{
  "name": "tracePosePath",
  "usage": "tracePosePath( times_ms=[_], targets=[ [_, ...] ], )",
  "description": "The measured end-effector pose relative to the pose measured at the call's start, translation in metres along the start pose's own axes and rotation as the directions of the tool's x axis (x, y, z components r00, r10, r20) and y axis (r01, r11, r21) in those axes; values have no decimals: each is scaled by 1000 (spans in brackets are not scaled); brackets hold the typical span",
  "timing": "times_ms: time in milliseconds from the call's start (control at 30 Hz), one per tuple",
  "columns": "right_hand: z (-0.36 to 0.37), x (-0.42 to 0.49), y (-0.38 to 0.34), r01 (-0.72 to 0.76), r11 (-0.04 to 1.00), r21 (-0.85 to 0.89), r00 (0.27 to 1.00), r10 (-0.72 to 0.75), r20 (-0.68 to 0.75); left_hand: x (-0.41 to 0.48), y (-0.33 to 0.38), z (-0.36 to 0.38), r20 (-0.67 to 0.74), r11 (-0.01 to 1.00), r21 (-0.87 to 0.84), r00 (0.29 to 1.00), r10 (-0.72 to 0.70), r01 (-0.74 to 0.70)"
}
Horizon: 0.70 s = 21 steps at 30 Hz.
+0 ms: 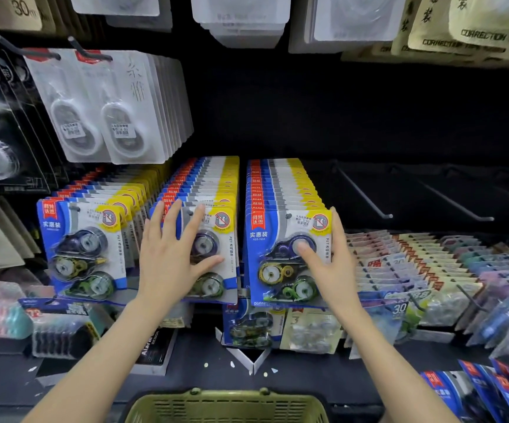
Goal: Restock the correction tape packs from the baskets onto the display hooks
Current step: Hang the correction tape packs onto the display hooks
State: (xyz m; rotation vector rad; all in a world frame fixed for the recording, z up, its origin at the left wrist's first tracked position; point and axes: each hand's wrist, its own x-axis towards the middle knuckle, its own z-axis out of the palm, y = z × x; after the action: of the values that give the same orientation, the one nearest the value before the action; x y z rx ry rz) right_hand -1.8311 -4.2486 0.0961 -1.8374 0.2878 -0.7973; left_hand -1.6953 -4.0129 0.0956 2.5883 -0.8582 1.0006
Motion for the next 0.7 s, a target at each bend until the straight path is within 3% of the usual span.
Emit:
tracePosePath(
  times_ms=[300, 400, 500, 600, 700],
  targets=[
    [1, -7, 9, -51, 941, -333, 998, 38, -46, -6, 2, -7, 23, 1000, -15, 1000, -19, 20],
    [-5, -24, 14, -74, 897, -435, 989, 12, -145, -28, 1, -13, -44, 994, -91, 997, -66, 62],
    [-7, -58, 30, -69, 935, -347, 947, -48, -317, -75, -7, -16, -44, 980, -146, 989, -143, 135],
    [2, -107, 51, -116, 972, -202, 923, 30, -384, -145, -19, 0, 100, 964, -130, 970, -220, 231],
    [24, -163, 95, -305, 913, -270, 935, 233, -268, -227, -29, 23, 383, 925, -80, 869, -315, 370]
  ],
)
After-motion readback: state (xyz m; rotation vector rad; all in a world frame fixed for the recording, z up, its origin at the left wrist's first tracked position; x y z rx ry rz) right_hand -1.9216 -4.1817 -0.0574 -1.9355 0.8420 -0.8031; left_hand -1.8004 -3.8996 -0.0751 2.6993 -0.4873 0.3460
